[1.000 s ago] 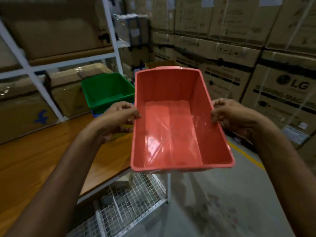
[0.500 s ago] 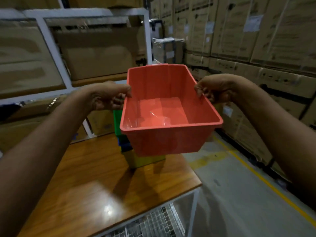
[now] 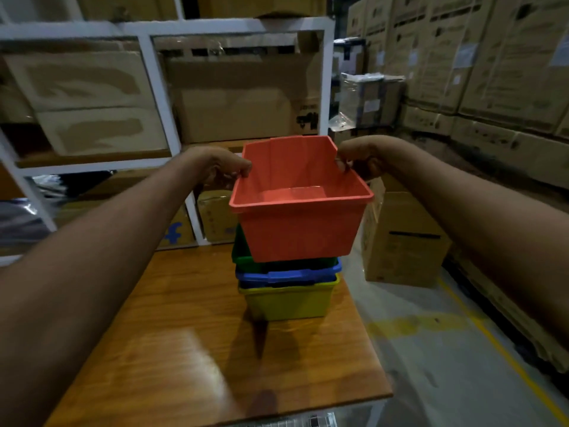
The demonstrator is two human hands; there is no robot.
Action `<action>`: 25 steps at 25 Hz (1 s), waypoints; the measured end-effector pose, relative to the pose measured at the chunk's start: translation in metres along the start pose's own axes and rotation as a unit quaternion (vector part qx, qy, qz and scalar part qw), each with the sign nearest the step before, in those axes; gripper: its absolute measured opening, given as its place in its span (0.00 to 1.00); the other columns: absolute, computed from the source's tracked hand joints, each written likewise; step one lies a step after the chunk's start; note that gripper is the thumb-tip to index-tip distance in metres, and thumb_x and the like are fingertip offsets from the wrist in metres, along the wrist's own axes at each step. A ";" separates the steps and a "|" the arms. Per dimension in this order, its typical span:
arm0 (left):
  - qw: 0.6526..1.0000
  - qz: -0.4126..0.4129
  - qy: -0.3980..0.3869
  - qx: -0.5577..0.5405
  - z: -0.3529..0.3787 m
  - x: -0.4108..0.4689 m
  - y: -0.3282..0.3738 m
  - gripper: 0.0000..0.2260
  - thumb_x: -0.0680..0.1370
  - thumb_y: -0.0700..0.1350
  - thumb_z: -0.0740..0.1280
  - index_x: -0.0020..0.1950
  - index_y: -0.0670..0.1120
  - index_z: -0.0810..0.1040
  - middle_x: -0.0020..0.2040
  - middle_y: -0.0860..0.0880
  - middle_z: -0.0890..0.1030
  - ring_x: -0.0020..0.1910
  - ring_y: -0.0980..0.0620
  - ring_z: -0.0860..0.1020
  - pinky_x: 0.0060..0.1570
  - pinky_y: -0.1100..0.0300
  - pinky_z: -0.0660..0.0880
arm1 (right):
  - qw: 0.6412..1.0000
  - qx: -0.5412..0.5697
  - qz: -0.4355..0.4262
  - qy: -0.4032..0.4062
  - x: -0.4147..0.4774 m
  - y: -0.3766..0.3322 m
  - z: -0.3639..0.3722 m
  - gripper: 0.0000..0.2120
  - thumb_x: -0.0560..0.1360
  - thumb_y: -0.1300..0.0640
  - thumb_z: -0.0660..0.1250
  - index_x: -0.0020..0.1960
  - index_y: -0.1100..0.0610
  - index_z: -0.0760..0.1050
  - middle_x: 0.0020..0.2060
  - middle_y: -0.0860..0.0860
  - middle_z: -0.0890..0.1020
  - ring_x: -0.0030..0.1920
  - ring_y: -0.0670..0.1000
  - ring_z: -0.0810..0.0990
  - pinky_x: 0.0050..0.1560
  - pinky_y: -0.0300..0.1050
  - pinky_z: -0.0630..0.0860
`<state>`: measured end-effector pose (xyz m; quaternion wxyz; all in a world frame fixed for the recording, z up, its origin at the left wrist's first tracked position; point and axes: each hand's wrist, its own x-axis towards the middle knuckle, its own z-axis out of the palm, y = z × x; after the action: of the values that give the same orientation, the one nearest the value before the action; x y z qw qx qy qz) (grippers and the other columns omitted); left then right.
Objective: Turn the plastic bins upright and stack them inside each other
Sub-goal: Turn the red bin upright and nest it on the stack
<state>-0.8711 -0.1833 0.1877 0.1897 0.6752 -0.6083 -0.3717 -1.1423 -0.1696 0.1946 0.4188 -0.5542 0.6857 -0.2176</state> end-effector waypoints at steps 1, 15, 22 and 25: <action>1.000 -0.004 0.014 -0.005 0.003 0.005 -0.002 0.02 0.80 0.40 0.64 0.48 0.43 0.75 0.40 0.46 0.76 0.34 0.52 0.74 0.22 0.67 0.74 | 1.000 -0.003 0.000 0.000 0.008 0.000 0.002 0.12 0.61 0.68 0.59 0.42 0.60 0.73 0.32 0.56 0.81 0.27 0.54 0.83 0.31 0.43 0.80; 0.996 -0.030 0.080 -0.027 0.003 0.046 -0.036 0.07 0.80 0.42 0.67 0.57 0.42 0.75 0.47 0.44 0.81 0.37 0.50 0.79 0.23 0.61 0.75 | 0.999 -0.034 0.014 -0.022 0.047 -0.011 0.032 0.16 0.73 0.71 0.58 0.58 0.59 0.72 0.46 0.55 0.78 0.41 0.53 0.79 0.32 0.43 0.79; 0.995 -0.040 0.052 -0.070 0.025 0.063 -0.062 0.11 0.79 0.41 0.69 0.61 0.42 0.77 0.47 0.44 0.82 0.41 0.51 0.81 0.36 0.59 0.81 | 0.998 -0.042 0.045 -0.025 0.064 0.017 0.044 0.13 0.74 0.71 0.59 0.56 0.60 0.74 0.49 0.56 0.78 0.50 0.53 0.79 0.45 0.44 0.79; 0.996 -0.043 0.049 -0.066 0.042 0.067 -0.079 0.07 0.79 0.41 0.70 0.55 0.42 0.76 0.49 0.43 0.82 0.41 0.50 0.82 0.32 0.59 0.80 | 0.996 -0.055 0.062 -0.017 0.074 0.036 0.060 0.08 0.77 0.69 0.60 0.51 0.59 0.73 0.47 0.55 0.75 0.49 0.52 0.75 0.58 0.42 0.78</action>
<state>-0.8493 -0.2250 0.0860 0.2476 0.7043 -0.5423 -0.3854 -1.1172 -0.2193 0.1091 0.4121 -0.5362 0.7225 -0.1437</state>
